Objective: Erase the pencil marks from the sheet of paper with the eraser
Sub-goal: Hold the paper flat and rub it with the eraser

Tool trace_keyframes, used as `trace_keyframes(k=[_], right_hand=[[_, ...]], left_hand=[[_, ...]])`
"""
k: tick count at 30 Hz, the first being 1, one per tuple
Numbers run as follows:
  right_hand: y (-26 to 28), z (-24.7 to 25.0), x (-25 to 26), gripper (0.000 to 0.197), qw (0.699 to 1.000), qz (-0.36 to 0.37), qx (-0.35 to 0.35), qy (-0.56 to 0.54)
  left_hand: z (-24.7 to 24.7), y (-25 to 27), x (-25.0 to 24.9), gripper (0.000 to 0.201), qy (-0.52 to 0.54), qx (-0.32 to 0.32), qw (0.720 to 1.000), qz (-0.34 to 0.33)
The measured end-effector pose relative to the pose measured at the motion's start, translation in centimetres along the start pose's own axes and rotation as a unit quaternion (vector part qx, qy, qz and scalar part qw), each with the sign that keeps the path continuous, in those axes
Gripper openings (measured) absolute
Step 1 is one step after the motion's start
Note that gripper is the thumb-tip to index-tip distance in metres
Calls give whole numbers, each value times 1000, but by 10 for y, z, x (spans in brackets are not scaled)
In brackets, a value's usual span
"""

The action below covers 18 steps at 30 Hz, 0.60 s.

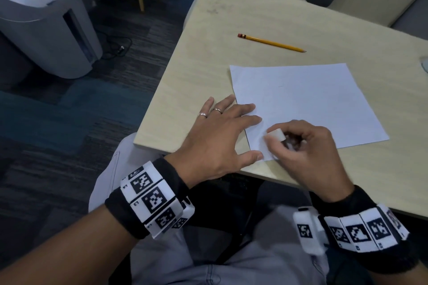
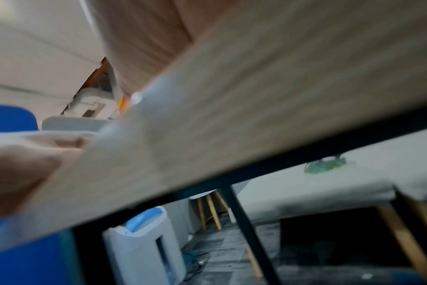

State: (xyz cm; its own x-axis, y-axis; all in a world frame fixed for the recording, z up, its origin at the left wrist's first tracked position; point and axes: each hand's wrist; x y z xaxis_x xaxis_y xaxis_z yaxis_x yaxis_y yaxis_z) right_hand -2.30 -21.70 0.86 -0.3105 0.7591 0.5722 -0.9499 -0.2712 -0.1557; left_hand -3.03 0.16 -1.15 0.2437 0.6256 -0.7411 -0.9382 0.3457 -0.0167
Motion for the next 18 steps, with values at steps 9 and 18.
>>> trace_keyframes(k=[9,18], right_hand=[[1,2,-2,13,999,4,-2,32],[2,1,-3,13,1000,-16,-11,18]], left_hand=[[1,0,-1,75,-3,2,1000,1],[1,-1,0,76,-5,5,1000,2]])
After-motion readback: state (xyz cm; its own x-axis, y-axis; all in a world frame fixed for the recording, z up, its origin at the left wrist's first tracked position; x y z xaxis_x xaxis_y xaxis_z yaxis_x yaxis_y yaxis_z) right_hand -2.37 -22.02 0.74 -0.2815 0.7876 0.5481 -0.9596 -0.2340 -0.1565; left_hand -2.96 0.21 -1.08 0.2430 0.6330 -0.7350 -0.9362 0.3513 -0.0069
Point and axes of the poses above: each hand's wrist, its own y-axis away from the middle knuckle, its own z-axis out of the back of the hand, x = y × z, and after that the axes turned 14 degrees about y, right-handed
